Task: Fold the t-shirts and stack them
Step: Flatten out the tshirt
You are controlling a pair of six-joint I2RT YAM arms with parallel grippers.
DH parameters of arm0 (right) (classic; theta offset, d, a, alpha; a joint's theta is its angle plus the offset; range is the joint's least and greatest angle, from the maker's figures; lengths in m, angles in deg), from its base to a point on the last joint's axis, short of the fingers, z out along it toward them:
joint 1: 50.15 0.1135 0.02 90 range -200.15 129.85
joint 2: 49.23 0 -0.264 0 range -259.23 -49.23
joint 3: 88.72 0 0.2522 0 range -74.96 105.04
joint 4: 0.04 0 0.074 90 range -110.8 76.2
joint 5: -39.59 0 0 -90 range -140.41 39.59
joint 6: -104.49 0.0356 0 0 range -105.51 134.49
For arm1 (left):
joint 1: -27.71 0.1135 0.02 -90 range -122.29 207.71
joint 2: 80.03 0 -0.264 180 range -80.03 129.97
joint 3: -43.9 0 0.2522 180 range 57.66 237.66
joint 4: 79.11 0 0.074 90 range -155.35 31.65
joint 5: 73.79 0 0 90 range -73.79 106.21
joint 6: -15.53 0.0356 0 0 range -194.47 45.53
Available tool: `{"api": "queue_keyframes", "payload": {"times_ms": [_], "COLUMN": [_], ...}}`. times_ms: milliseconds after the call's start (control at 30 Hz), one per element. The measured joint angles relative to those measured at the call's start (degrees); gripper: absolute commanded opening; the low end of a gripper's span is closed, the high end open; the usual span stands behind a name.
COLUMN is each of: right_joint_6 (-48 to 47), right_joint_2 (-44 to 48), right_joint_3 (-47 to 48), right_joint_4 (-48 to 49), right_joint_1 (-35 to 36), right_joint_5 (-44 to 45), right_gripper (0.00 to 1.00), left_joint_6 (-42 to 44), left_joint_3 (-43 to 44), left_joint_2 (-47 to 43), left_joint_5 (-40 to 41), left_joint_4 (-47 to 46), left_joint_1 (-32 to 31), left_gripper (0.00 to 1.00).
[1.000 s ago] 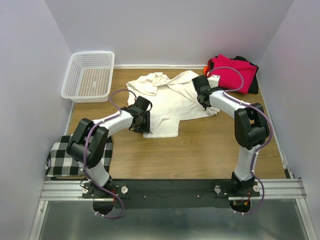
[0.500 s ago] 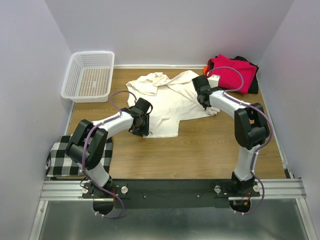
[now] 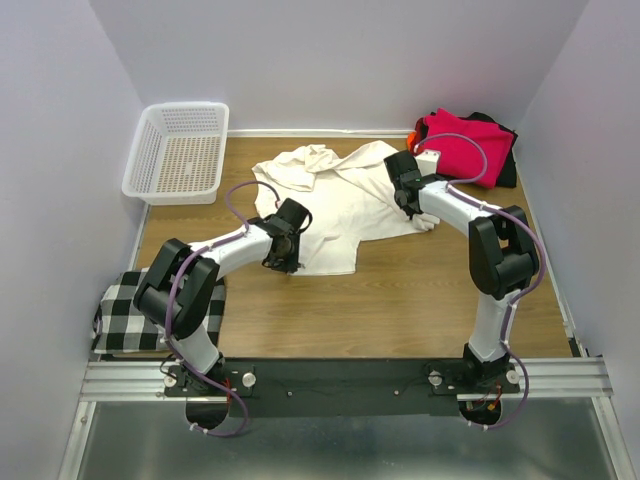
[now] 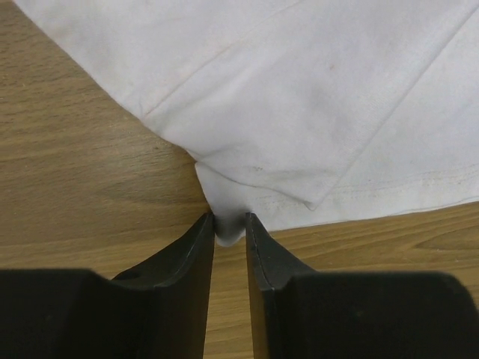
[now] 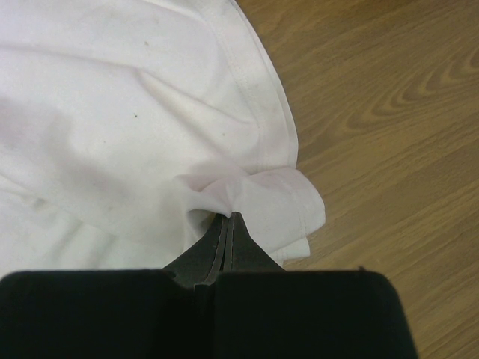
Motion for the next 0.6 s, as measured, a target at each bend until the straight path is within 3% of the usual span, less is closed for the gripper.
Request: {"api": "queue_keyframes", "payload": {"times_ms": [33, 67, 100, 367, 600], "right_joint_6": [0.0, 0.1, 0.1, 0.2, -0.3], "right_joint_2": [0.0, 0.0, 0.0, 0.0, 0.4], "right_joint_3": [-0.1, -0.1, -0.1, -0.1, -0.1], "right_joint_4": [0.0, 0.0, 0.0, -0.1, -0.3], "right_joint_1": [0.0, 0.0, 0.0, 0.0, 0.0], "right_joint_5": [0.0, 0.0, 0.0, 0.0, 0.7], "right_gripper": [0.01, 0.01, 0.01, 0.01, 0.01], "left_joint_6": [0.0, -0.1, -0.2, -0.4, -0.4], "left_joint_3": [0.0, -0.1, -0.1, 0.1, 7.5], "left_joint_2": [0.0, 0.0, 0.0, 0.0, -0.7], "left_joint_5": [0.1, 0.2, 0.2, 1.7, 17.1], "left_joint_4": [0.0, -0.1, -0.2, 0.2, 10.8], "left_joint_1": [0.0, 0.0, 0.0, -0.5, 1.0], "left_gripper": [0.17, 0.02, 0.0, 0.0, 0.0]}}
